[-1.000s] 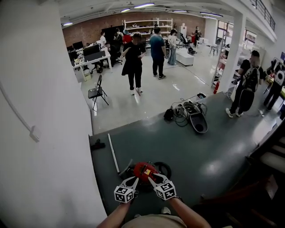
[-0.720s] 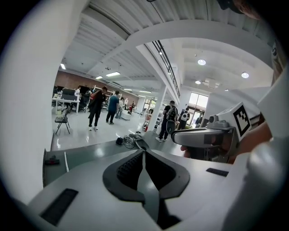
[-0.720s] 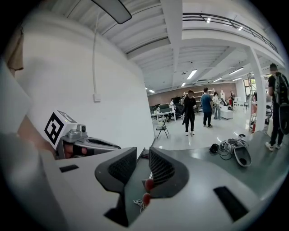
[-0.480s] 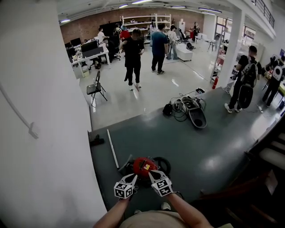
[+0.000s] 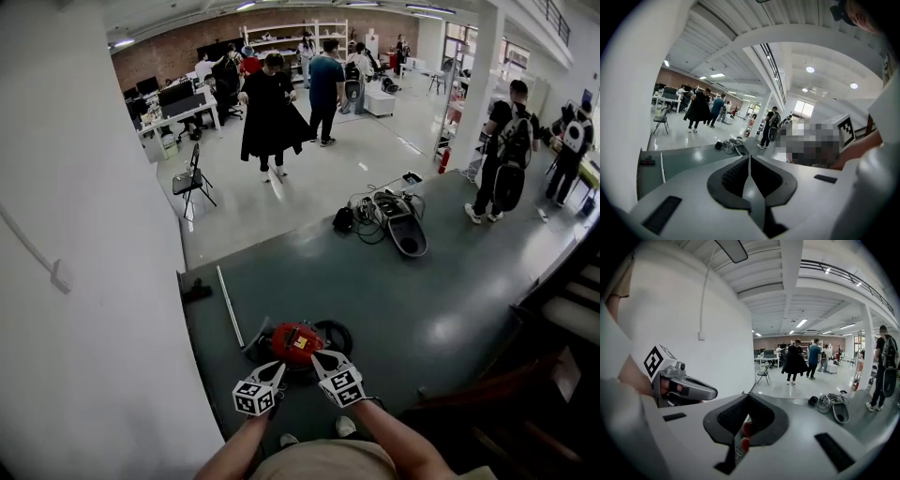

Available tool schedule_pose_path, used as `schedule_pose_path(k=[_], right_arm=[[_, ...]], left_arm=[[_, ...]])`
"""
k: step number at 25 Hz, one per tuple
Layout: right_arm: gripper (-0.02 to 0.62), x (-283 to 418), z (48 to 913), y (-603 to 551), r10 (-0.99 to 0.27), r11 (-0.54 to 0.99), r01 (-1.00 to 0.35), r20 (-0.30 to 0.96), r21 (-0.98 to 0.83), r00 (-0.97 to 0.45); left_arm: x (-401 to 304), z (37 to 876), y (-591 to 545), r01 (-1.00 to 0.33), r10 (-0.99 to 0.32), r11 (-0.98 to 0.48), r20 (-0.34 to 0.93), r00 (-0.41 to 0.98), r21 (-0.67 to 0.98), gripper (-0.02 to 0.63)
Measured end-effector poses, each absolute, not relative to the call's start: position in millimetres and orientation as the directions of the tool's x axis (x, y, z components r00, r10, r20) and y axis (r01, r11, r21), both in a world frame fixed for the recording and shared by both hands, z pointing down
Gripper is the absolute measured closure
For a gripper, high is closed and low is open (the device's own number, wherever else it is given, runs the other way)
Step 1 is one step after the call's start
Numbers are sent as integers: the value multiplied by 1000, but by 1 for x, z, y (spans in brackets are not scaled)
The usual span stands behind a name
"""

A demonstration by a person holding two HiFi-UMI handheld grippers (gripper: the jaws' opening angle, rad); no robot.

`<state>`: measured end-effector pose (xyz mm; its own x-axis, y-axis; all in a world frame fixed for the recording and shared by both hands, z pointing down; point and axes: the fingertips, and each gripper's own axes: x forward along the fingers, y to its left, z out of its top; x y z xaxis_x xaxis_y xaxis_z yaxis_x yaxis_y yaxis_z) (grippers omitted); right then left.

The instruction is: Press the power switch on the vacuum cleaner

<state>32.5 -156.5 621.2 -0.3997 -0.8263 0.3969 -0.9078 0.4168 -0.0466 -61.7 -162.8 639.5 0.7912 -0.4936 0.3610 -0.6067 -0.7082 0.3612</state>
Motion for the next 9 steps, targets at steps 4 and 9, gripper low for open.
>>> schedule_pose_path(k=[4,9], right_arm=[[588,50,615,-146,-832,409,-910,382,-65,-402],[588,78,618,-140,-833,406,-911,382,-72,-401]], left_arm=[[-44,631,-160,-601,-493,-712,352,796,362,600],[-20,633,-160,-604,-489,-725,372,789,330,600]])
